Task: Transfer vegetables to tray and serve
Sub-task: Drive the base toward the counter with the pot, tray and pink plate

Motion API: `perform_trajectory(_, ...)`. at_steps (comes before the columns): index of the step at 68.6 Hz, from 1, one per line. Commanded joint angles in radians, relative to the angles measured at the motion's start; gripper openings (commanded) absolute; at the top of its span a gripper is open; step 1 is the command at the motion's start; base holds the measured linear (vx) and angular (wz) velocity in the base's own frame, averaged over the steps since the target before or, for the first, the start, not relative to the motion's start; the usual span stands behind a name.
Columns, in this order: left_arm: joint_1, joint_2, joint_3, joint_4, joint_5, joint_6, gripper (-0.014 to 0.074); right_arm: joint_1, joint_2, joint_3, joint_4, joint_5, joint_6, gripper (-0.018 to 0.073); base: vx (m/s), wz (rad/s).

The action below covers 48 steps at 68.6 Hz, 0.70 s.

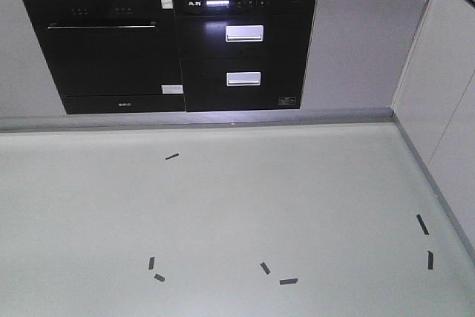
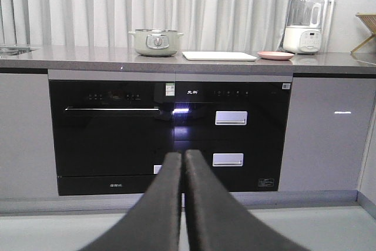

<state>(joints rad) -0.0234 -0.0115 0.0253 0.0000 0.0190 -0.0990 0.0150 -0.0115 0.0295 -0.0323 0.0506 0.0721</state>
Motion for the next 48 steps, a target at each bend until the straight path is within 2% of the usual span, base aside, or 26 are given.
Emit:
perform_trajectory(1,-0.005,-0.015,0.024,0.000,-0.075,-0.008,-0.0006,-0.005,-0.004,0.007,-0.012,-0.076,-0.003,-0.0008,0.01,0.01)
perform_trajectory(48,-0.005,-0.015,0.024,0.000,-0.075,-0.008,-0.0006,-0.005,-0.004,0.007,-0.012,-0.076,-0.003,-0.0008,0.08,0.05)
